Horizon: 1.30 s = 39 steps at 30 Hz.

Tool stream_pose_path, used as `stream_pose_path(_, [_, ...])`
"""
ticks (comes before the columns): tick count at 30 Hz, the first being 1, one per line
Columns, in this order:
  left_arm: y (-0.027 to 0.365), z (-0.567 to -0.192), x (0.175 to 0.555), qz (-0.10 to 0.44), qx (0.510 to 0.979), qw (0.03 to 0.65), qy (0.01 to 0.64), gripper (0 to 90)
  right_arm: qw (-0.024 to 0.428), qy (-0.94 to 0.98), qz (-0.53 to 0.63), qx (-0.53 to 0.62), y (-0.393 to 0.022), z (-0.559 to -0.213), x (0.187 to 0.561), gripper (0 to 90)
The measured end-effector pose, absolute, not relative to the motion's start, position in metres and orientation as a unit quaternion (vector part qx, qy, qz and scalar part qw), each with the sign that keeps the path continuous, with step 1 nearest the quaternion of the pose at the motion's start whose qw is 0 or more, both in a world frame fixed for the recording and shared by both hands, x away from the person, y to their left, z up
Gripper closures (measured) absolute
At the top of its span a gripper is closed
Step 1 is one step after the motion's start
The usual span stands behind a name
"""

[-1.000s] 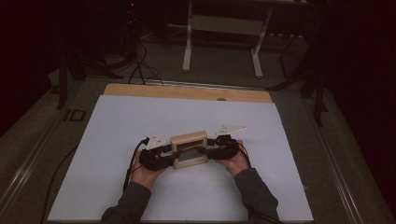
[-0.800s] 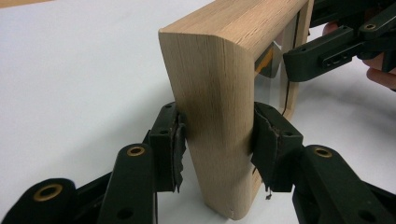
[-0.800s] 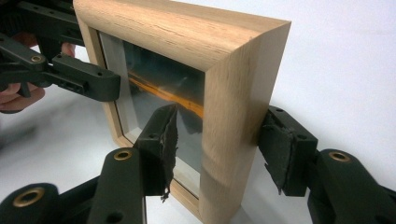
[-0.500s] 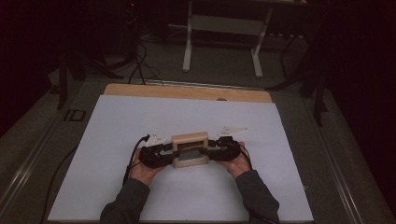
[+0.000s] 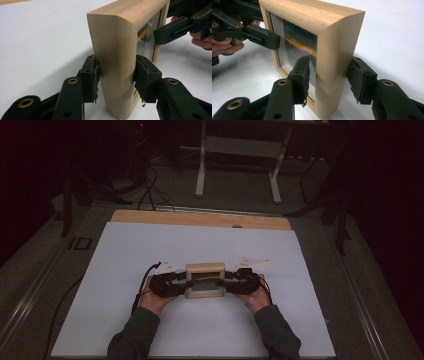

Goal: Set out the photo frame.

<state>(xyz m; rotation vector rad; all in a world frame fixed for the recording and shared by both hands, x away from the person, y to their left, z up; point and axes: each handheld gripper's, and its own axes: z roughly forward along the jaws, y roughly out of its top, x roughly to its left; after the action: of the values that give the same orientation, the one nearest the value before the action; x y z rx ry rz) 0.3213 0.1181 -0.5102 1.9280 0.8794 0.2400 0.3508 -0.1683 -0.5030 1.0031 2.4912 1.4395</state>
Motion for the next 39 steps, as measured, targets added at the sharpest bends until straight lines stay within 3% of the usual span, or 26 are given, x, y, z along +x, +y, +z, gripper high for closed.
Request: stream_pose_path(39, [0.1152, -0.5102, 0.3280, 0.090, 0.800, 0.483, 0.344, 55.4, 0.049, 0.811, 0.478, 0.334, -0.1756, -0.5045, 0.3442, 55.3])
